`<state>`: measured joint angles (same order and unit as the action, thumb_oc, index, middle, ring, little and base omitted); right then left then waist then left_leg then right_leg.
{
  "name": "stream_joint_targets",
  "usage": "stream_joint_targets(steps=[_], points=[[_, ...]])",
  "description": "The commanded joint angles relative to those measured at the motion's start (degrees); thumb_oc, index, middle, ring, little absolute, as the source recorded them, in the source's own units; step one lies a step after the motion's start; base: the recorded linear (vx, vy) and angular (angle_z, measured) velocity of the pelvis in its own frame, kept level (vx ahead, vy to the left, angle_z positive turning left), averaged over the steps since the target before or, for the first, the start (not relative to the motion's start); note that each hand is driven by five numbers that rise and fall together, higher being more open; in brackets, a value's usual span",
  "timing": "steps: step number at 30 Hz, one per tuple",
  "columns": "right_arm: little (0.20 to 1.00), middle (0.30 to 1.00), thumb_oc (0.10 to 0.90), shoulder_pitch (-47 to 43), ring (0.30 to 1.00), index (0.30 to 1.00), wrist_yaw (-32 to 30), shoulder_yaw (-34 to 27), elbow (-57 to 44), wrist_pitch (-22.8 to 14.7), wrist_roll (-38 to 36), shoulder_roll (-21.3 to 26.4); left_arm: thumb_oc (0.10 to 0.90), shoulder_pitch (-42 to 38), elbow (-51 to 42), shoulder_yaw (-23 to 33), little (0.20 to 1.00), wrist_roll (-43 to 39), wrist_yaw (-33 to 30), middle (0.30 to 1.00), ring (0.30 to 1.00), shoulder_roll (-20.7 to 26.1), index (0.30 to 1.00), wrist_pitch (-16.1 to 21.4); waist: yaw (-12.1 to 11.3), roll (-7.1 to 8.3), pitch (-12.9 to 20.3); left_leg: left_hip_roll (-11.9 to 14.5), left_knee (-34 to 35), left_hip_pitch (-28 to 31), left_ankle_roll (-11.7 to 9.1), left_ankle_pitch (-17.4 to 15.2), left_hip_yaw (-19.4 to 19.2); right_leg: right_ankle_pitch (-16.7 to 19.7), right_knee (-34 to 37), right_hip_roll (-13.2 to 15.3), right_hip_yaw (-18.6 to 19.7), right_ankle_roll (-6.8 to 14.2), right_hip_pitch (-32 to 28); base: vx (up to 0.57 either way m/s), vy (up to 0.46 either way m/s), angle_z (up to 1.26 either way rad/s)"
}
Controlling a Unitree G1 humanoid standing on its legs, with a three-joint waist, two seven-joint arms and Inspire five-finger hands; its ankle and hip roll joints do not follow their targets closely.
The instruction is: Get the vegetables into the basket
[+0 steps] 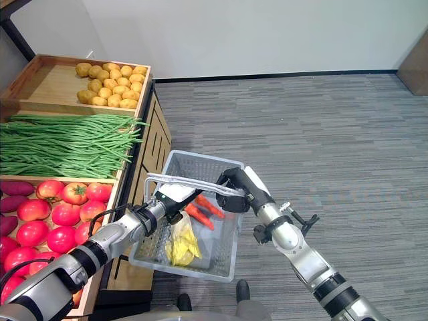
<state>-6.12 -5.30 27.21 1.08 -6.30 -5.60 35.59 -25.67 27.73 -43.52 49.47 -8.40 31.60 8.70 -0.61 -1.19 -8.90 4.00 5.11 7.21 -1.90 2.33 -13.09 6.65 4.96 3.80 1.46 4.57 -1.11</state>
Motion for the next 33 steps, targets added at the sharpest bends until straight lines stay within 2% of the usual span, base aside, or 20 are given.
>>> stream_joint_targets(steps=[1, 2, 3, 4, 6, 8, 9, 10, 14, 15, 18, 20, 22, 26, 33], points=[[0.300, 0.300, 0.400, -6.29, 0.300, 0.300, -3.28, -6.54, -5.79, -8.61, -2.97, -3.13, 0.900, -5.62, -5.26, 1.86, 1.000, -3.25, -1.90, 1.000, 1.000, 1.55, 1.000, 3.37, -0.68, 2.03, 5.09, 1.07, -0.11, -1.41, -2.52, 0.91, 2.46, -0.40, -0.54, 3.86, -4.22, 3.54, -2.77, 0.00, 0.000, 0.00], [0.300, 0.300, 0.400, -6.26, 0.300, 0.300, -3.29, -6.51, -5.76, -8.62, -2.95, -3.18, 0.900, -5.49, -5.56, 1.91, 1.000, -3.41, -1.66, 1.000, 1.000, 1.72, 1.000, 3.33, -0.64, 2.02, 5.23, 1.06, -0.11, -1.13, -2.58, 0.27, 2.53, -0.89, -0.40, 3.87, -4.27, 3.66, -3.13, -0.03, -0.029, 0.04], [0.300, 0.300, 0.400, -5.46, 0.300, 0.300, -3.80, -7.75, -3.75, -8.16, -1.54, -3.08, 0.900, -3.23, -10.21, 2.95, 1.000, -9.01, -0.31, 1.000, 1.000, 2.11, 1.000, 5.70, -0.99, 2.08, 5.11, 1.05, -0.11, -1.56, -2.51, 1.00, 2.77, -0.42, -0.55, 3.89, -4.46, 3.49, -2.83, 0.05, -0.011, 0.05], [0.300, 0.300, 0.400, -5.15, 0.300, 0.300, -4.05, -8.08, -2.78, -8.06, -1.15, -3.20, 0.900, -2.05, -12.12, 3.51, 1.000, -10.99, 0.50, 1.000, 1.000, 2.54, 1.000, 6.01, -1.02, 2.08, 5.29, 1.01, -0.11, -1.23, -2.55, 0.38, 2.92, -0.89, -0.42, 3.92, -4.55, 3.56, -3.23, -0.02, -0.033, 0.08], [0.300, 0.300, 0.400, -4.05, 0.300, 0.300, -5.29, -9.96, 1.66, -7.29, 1.74, -3.48, 0.900, 3.10, -17.65, 5.50, 1.000, -19.83, 2.97, 1.000, 1.000, 2.89, 1.000, 7.93, -1.62, 2.17, 5.05, 0.99, -0.11, -1.56, -2.39, 1.01, 3.33, -0.57, -0.58, 3.93, -4.81, 3.35, -3.09, 0.00, -0.026, 0.11], [0.300, 0.300, 0.400, -3.76, 0.300, 0.300, -5.92, -10.67, 3.39, -7.01, 3.20, -3.49, 0.900, 5.05, -19.54, 6.19, 1.000, -23.00, 4.39, 1.000, 1.000, 3.40, 1.000, 8.25, -1.73, 2.22, 5.09, 1.01, -0.11, -1.66, -2.37, 1.02, 3.49, -0.60, -0.53, 3.89, -4.99, 3.33, -3.13, 0.03, -0.021, 0.14], [0.300, 0.300, 0.400, -3.65, 0.300, 0.300, -7.81, -12.69, 9.39, -5.91, 6.62, -3.27, 0.900, 8.30, -24.72, 5.94, 1.000, -31.17, 9.14, 1.000, 1.000, 4.98, 1.000, 9.76, -2.33, 2.20, 5.15, 0.91, -0.11, -1.56, -2.35, 0.51, 3.93, -1.04, -0.34, 3.86, -5.33, 3.35, -3.59, 0.02, -0.036, 0.08], [0.300, 0.300, 0.400, -4.06, 0.300, 0.300, -8.83, -13.56, 14.02, -5.20, 8.16, -3.28, 0.900, 10.00, -27.41, 6.13, 1.000, -35.78, 10.54, 1.000, 1.000, 6.22, 1.000, 9.80, -2.74, 2.16, 4.95, 0.91, -0.11, -1.88, -2.23, 1.05, 4.28, -0.61, -0.40, 3.91, -5.59, 3.25, -3.36, 0.06, -0.039, 0.06], [0.300, 0.300, 0.400, -6.19, 0.300, 0.300, -13.20, -15.02, 32.34, -2.97, 10.89, -4.21, 0.900, 19.02, -25.73, 6.90, 1.000, -40.65, 10.04, 1.000, 1.000, 7.52, 1.000, 9.19, -4.66, 2.07, 4.45, 0.72, -0.11, -2.20, -2.21, 0.78, 5.56, -1.20, -0.21, 3.78, -6.49, 3.29, -3.95, 0.00, -0.036, 0.15], [0.300, 0.300, 0.400, -6.24, 0.300, 0.300, -13.22, -14.98, 32.40, -3.01, 10.89, -4.22, 0.900, 19.03, -25.72, 6.92, 1.000, -40.64, 10.04, 1.000, 1.000, 7.51, 1.000, 9.21, -4.62, 2.07, 4.46, 0.72, -0.11, -2.22, -2.21, 0.78, 5.57, -1.20, -0.21, 3.78, -6.51, 3.29, -3.94, 0.00, -0.040, 0.14], [0.300, 0.300, 0.400, -8.29, 0.300, 0.300, -14.53, -15.14, 43.15, -2.04, 12.06, -3.43, 0.900, 22.21, -19.27, 6.47, 1.000, -40.13, 11.59, 1.000, 1.000, 7.30, 1.000, 8.15, -5.56, 1.89, 4.17, 0.59, -0.11, -2.90, -2.21, 1.10, 6.33, -1.15, -0.09, 3.76, -6.94, 3.33, -3.82, -0.01, -0.027, 0.07], [0.300, 0.300, 0.400, -9.91, 0.300, 0.300, -15.26, -15.14, 50.17, -1.51, 12.07, -3.28, 0.900, 22.29, -12.13, 5.71, 1.000, -34.89, 11.04, 1.000, 1.000, 6.65, 1.000, 8.15, -6.00, 1.74, 3.78, 0.54, -0.11, -3.36, -2.22, 1.23, 6.72, -1.10, -0.09, 3.77, -7.08, 3.32, -3.55, -0.03, -0.020, 0.17], [0.300, 0.300, 0.400, -11.06, 0.300, 0.300, -15.31, -15.83, 57.43, -1.65, 10.65, -3.29, 0.900, 23.48, 1.84, 6.85, 1.000, -27.60, 7.52, 1.000, 1.000, 2.35, 1.000, 6.57, -6.31, 1.52, 3.25, 0.55, -0.11, -4.06, -2.35, 1.47, 6.80, -0.90, -0.05, 3.78, -7.28, 3.29, -3.06, -0.03, -0.021, 0.12], [0.300, 0.300, 0.400, -12.25, 0.300, 0.300, -14.32, -15.84, 60.99, -0.88, 10.72, -2.07, 0.900, 24.22, 10.51, 8.87, 1.000, -23.80, 5.46, 1.000, 1.000, -0.54, 1.000, 4.99, -6.54, 1.17, 2.52, 0.55, -0.11, -4.79, -2.40, 1.76, 6.75, -0.59, -0.03, 3.74, -7.18, 3.24, -2.24, -0.03, -0.008, 0.00], [0.300, 0.300, 0.400, -15.78, 0.300, 0.300, -13.38, -14.90, 66.21, 0.01, 11.64, 0.31, 0.900, 25.31, 26.27, 13.56, 1.000, -21.78, 1.79, 1.000, 1.000, -5.99, 1.000, 1.48, -6.89, 0.39, 0.79, 0.70, -0.11, -6.69, -2.56, 2.60, 6.54, 0.18, -0.11, 3.73, -6.83, 3.12, 0.03, -0.05, -0.011, -0.01]])
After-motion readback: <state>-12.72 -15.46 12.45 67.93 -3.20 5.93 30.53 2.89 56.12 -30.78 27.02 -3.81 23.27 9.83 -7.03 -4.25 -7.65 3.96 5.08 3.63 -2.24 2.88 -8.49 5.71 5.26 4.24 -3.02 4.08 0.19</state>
